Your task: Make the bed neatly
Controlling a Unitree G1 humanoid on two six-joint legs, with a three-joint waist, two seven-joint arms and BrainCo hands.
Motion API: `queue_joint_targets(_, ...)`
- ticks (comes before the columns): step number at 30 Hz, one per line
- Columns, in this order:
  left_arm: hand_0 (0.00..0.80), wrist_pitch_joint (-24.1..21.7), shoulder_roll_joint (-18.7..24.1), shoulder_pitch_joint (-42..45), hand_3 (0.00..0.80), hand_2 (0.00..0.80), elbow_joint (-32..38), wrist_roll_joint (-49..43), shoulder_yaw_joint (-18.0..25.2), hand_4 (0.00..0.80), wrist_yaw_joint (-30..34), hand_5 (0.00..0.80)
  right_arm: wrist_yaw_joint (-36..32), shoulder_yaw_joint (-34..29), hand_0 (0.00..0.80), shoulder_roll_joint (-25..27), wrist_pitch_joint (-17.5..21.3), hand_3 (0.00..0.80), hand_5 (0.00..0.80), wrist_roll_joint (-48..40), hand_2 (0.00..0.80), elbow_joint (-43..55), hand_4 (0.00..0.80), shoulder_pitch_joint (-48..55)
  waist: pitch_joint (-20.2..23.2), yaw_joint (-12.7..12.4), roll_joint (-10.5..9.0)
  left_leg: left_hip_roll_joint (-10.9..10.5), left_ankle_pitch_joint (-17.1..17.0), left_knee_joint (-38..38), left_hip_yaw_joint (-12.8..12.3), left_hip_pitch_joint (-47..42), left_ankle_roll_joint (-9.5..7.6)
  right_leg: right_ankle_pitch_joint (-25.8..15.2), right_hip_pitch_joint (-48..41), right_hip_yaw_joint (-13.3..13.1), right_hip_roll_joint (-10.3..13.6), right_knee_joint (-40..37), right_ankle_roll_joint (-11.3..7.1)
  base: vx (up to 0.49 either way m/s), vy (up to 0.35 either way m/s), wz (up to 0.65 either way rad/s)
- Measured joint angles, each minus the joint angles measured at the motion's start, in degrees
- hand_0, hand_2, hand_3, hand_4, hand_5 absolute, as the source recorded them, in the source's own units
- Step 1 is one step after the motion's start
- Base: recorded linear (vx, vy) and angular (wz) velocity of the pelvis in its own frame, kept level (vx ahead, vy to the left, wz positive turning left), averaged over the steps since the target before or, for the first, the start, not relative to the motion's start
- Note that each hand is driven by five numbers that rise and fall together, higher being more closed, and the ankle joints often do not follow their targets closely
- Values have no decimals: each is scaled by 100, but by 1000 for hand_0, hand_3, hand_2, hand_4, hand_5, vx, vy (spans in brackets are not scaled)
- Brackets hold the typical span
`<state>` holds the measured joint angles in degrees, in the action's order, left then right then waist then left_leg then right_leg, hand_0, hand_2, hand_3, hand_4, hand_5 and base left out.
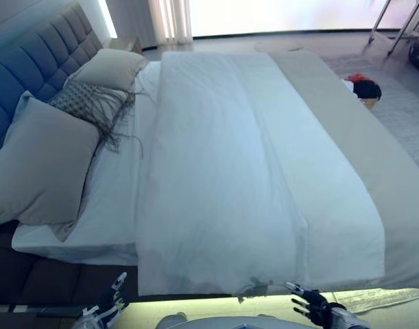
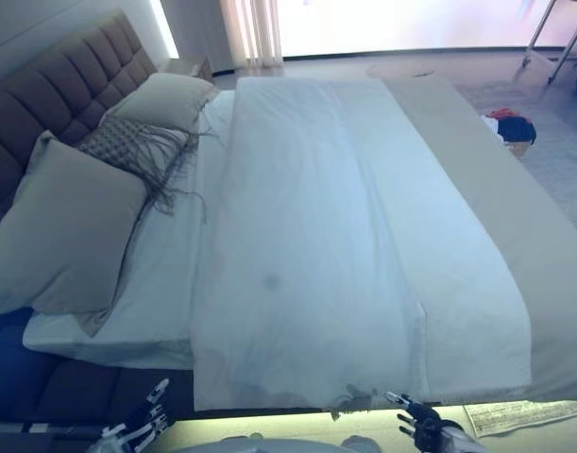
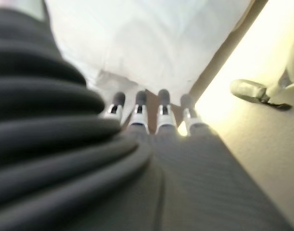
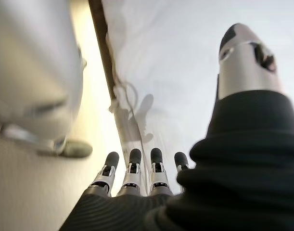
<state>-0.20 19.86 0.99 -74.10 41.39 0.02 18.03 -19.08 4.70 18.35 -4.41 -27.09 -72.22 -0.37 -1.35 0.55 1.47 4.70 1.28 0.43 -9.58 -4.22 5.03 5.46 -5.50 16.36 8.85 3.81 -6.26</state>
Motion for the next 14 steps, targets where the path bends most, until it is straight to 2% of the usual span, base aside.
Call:
queue_joint_targets(8, 0, -70, -664, 158, 0, 0, -136, 69, -120, 0, -27, 0, 592, -214, 0, -323, -499, 0, 0, -407, 0, -570, 0, 248, 147, -11, 0, -51, -62, -252, -1, -255, 1, -187, -371, 6, -49, -478, -34, 64, -21, 1)
queue_joint_targets(14, 0, -75, -775, 181, 0, 0, -133, 64, -235, 0, -32, 0, 711, -170, 0, -384, -603, 0, 0, -400, 0, -555, 0, 294, 179, -16, -52, -50, -92, -383, 12, -418, 24, -200, -555, 8, -75, -582, -36, 47, -14, 0)
